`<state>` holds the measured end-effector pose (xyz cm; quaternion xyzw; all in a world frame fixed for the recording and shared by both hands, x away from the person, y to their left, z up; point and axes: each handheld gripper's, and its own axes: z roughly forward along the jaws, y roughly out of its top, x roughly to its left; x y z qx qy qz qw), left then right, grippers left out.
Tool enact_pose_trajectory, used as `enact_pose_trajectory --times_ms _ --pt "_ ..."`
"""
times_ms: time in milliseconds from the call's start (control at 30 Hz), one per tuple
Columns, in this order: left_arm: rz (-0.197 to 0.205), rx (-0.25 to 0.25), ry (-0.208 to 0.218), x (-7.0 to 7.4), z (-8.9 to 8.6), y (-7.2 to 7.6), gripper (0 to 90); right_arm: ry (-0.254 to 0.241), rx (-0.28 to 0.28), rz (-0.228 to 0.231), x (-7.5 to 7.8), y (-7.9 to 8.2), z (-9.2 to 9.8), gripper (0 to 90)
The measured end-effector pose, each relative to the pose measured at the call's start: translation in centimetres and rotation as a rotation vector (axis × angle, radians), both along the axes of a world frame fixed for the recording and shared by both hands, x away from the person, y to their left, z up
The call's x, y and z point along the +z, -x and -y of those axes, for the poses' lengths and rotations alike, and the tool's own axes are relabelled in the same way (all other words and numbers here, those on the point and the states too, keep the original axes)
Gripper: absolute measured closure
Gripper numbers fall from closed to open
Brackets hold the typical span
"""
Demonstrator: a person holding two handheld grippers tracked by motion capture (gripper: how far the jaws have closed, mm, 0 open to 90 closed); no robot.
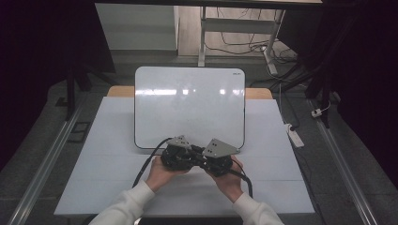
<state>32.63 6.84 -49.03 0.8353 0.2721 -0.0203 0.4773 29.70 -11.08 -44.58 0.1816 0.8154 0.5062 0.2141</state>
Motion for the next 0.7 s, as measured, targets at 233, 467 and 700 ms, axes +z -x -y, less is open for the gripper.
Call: enact_pose_trajectory --times_ms 233,467,700 --pt "0.065 0.093 0.026 0.6 -0.8 0.9 31.5 -0.04 -0.053 0.015 0.6 -0.6 1.4 81.0" --pt "0.144 0.212 -0.056 1.0 -4.9 3.4 21.8 -0.067 -0.121 0.01 1.2 -1.6 3.6 81.0" --pt "0.155 0.332 -0.14 0.2 -10.0 6.2 19.2 -0.083 -0.206 -0.006 1.5 -2.9 5.9 81.0"
